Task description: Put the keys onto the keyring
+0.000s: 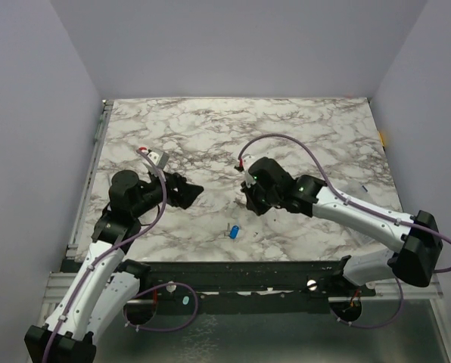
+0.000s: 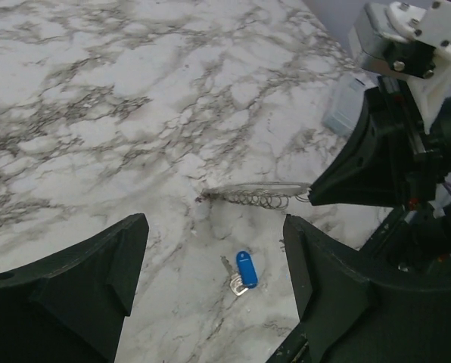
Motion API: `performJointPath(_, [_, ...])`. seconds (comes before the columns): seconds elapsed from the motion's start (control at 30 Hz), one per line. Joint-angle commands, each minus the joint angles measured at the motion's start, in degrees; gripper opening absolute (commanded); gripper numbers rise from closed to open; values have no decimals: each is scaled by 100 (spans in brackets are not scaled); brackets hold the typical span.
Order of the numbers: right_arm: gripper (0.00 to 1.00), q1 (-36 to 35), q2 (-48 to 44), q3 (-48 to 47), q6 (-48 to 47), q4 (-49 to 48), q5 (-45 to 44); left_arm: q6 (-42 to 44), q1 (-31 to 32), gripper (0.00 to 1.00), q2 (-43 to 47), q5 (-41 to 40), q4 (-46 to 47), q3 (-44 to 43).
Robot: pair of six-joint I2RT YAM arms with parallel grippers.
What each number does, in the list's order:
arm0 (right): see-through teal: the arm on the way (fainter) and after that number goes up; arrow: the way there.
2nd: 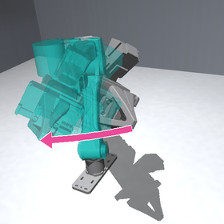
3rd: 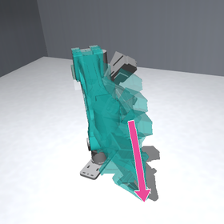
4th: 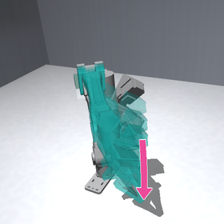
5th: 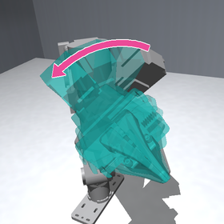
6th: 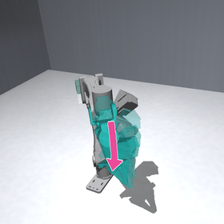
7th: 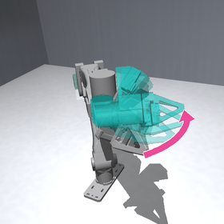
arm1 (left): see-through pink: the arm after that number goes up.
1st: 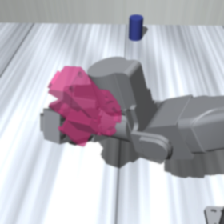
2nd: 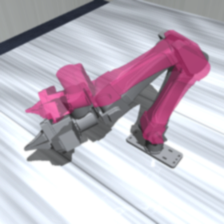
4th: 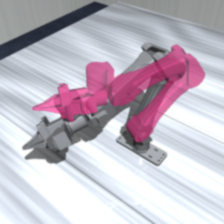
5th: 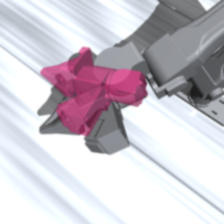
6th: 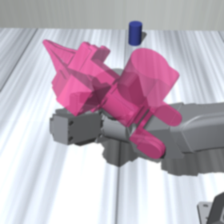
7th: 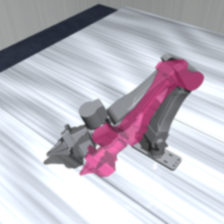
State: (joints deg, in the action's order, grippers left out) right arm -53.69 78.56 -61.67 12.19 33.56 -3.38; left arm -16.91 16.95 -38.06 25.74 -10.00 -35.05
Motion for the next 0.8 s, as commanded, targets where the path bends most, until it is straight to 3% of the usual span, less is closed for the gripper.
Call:
performJointPath(0.0, [1,-45,-187,-517,-787,256,127,11,198,79,-88,1246,539,-281])
performJointPath(0.43, [1,-45,-330,-1374,-1692,1424,1218,254,1564,72,-383,1758,1193,-302])
performJointPath(0.63, [1,-45,-429,-1627,-1829,1630,2135,231,2073,57,-609,1535,1542,-282])
performJointPath(0.77, [1,-45,-421,-1703,-1913,1736,2412,-133,2340,55,-662,1231,2073,-273])
